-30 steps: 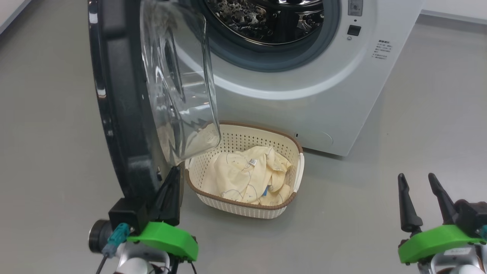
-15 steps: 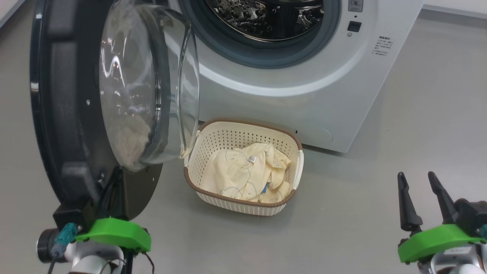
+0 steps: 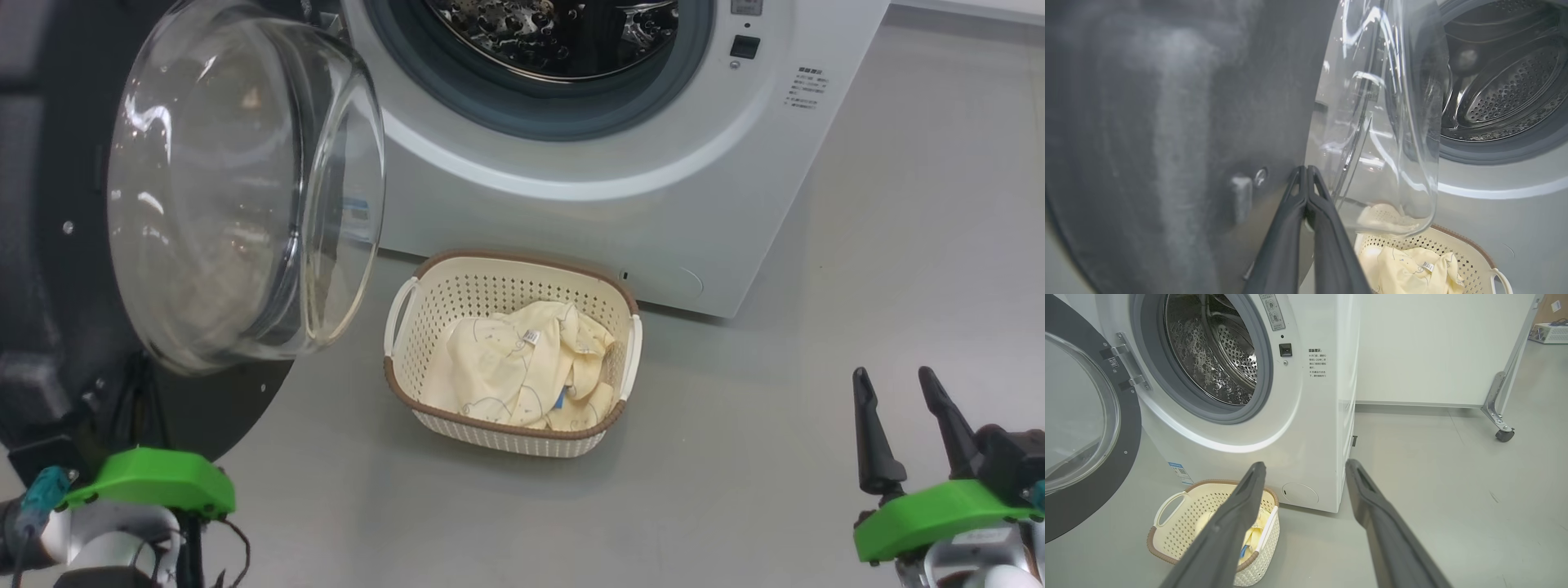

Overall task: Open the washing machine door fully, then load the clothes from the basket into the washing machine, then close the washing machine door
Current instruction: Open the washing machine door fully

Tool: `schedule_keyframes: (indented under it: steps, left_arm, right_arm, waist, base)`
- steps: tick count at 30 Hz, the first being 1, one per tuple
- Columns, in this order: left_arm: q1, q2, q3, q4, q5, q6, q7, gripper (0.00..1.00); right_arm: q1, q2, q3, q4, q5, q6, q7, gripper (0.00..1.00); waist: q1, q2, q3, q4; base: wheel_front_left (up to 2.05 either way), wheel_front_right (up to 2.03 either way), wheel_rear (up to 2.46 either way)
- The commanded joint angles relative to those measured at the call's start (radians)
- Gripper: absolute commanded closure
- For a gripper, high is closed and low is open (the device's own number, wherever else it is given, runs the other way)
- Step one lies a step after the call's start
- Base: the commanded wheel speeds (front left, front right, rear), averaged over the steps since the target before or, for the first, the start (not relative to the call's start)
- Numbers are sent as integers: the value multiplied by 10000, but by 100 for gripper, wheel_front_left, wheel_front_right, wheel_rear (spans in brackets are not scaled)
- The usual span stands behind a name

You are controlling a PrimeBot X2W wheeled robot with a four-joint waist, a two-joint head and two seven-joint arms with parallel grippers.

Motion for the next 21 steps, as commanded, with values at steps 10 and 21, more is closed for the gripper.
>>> schedule_keyframes:
  steps: [10,21]
  left_arm:
    - [-1226,781,1255,1214,-145,1651,-211,100]
    - [-1937,1067,1757,2327,98,1277,-241,100]
  right_arm:
    - [-513,-114,238,-248,-13,-29,-13,0]
    - [-574,-114,300,-189,7,-29,-40,0]
  waist:
    - [0,0,112,-172]
    - [0,0,167,-270]
  base:
    - [0,0,0]
    - [0,0,0]
